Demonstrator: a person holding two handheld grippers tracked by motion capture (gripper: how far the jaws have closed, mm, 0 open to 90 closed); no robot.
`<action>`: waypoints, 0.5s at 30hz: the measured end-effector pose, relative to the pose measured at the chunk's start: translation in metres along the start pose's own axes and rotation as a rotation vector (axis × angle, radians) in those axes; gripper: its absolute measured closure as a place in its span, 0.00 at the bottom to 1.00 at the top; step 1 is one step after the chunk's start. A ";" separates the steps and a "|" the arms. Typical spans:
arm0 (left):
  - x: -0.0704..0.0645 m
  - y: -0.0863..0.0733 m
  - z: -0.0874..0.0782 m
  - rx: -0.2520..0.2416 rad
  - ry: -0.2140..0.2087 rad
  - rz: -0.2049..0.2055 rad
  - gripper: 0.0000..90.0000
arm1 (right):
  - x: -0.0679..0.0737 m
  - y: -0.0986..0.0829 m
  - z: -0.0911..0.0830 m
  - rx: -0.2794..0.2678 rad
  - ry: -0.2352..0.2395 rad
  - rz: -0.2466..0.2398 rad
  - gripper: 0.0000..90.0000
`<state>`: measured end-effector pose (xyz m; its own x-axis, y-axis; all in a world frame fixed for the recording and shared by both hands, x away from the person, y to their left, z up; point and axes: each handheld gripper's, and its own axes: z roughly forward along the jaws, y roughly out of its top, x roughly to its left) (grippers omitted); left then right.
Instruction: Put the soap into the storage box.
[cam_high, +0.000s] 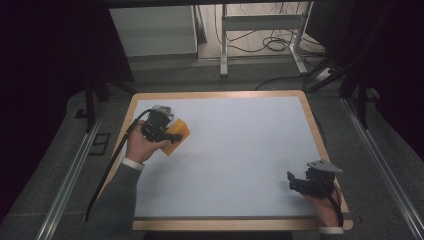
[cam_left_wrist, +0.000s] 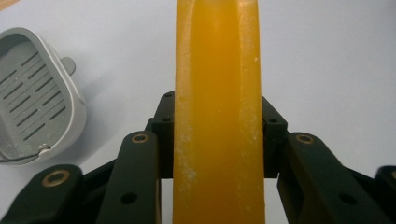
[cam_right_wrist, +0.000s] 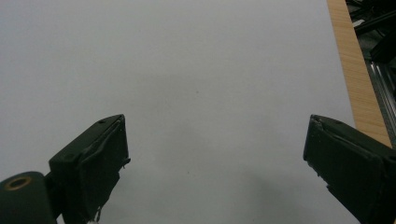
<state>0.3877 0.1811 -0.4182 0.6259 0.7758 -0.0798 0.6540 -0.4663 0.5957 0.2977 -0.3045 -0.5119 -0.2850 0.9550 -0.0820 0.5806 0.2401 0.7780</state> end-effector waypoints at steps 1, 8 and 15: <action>0.000 0.000 0.000 0.000 0.000 0.000 0.68 | 0.000 0.000 0.000 -0.001 0.000 -0.001 0.07; 0.012 0.002 0.000 0.001 0.015 -0.032 0.68 | 0.000 0.000 0.000 0.001 0.000 -0.001 0.07; 0.020 0.003 -0.002 0.007 0.040 -0.044 0.68 | -0.001 0.000 0.000 0.000 -0.002 0.000 0.07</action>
<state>0.4011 0.1957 -0.4167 0.5789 0.8121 -0.0734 0.6835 -0.4342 0.5868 0.2977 -0.3054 -0.5118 -0.2836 0.9554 -0.0826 0.5806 0.2396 0.7781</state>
